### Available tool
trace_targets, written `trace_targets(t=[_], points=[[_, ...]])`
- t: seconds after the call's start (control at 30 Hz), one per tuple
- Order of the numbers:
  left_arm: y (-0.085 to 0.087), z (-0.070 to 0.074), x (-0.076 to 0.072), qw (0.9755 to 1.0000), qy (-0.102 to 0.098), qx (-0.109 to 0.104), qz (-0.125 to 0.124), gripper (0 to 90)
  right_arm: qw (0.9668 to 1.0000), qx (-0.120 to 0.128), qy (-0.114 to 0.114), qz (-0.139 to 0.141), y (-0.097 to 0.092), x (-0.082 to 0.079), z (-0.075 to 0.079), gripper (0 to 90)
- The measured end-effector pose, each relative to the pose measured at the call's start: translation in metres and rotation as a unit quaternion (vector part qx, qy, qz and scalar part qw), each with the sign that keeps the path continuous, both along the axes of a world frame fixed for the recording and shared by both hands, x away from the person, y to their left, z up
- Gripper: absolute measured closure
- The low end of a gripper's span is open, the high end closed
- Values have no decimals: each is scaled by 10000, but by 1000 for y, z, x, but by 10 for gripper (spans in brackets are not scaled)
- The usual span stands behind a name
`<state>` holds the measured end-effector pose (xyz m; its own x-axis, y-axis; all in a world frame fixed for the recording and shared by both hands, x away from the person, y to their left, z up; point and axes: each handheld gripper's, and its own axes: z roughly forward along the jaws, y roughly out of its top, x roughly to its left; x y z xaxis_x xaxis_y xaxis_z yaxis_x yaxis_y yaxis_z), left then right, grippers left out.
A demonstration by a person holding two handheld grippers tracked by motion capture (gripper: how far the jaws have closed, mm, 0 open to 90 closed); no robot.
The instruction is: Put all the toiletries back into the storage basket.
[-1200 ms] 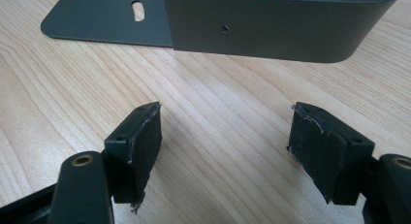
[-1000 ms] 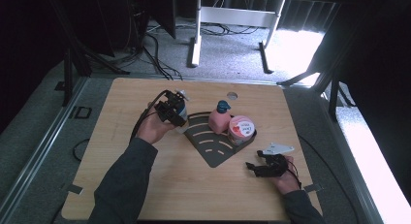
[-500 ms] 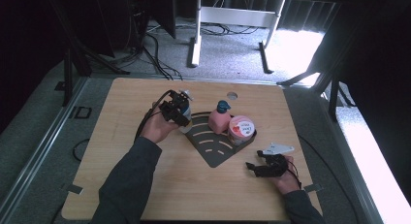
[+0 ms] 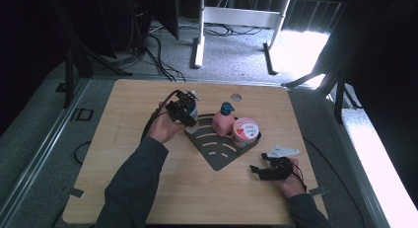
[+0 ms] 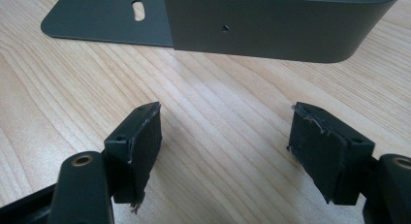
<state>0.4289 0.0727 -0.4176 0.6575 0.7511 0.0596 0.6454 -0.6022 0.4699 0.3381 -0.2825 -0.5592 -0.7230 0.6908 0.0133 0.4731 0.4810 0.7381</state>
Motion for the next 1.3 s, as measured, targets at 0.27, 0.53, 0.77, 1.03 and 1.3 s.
trace_targets(t=[0.27, 0.53, 0.77, 1.03, 1.3], points=[[-6, 3, 5, 10000, -56, -15, -56, 556, 10000, 5, 5, 0, 0, 0, 0, 270], [-8, 2, 10, 9998, -94, -106, -127, 556, 10000, 11, 11, 1, 0, 0, 0, 270], [-12, -1, 15, 9998, -72, -120, -164, 556, 10000, 12, 11, 2, 0, 0, 0, 270], [-18, -7, 20, 9996, -146, -168, -188, 557, 10000, 16, 13, 9, -1, 0, 0, 270], [-23, -11, 25, 9995, -167, -139, -238, 556, 10000, 11, 11, 8, 0, 0, 0, 270]])
